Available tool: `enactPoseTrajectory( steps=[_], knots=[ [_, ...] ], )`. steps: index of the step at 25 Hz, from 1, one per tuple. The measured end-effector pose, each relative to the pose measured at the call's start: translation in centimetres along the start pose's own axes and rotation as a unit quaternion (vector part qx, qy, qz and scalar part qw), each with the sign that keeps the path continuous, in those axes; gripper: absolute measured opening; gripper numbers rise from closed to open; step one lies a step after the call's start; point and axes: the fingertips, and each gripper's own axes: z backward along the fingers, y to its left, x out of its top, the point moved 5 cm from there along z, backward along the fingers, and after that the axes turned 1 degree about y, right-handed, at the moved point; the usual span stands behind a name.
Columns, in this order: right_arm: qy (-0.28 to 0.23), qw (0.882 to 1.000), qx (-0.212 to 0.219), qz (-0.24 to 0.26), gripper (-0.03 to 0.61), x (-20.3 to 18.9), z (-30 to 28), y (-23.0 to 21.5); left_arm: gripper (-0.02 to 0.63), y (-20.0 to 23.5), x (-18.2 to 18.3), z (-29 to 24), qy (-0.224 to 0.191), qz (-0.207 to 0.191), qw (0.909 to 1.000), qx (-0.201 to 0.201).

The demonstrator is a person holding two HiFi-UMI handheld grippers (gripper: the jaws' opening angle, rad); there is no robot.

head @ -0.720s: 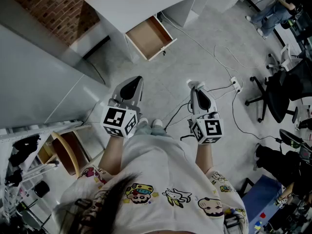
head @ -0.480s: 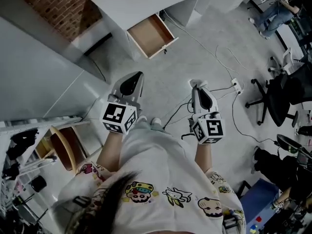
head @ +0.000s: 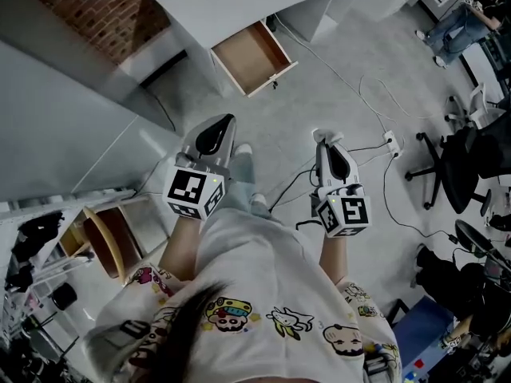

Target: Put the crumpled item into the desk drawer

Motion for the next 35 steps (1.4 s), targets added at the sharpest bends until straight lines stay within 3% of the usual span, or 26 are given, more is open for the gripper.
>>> enactPoseTrajectory(
  steps=[9, 18, 29, 35],
  knots=[
    [0.021, 1.000, 0.001, -0.006, 0.021, 1.8, -9.4, -2.5, 0.000, 5.8, 1.7, -7.9, 0.010, 0.010, 0.9998, -0.013],
    [0.014, 1.000, -0.009, -0.019, 0.021, 4.4, -17.1, -4.5, 0.000, 11.2, 4.5, -14.4, 0.009, -0.007, 0.9996, -0.027],
    [0.031, 0.999, -0.032, -0.015, 0.021, 5.1, -21.9, -4.3, 0.000, 15.8, 4.1, -17.0, 0.022, 0.005, 0.9989, -0.042],
    [0.050, 0.998, -0.023, -0.013, 0.021, 5.1, -23.6, -4.9, 0.000, 16.5, 4.0, -18.2, 0.025, 0.014, 0.9989, -0.037]
  ],
)
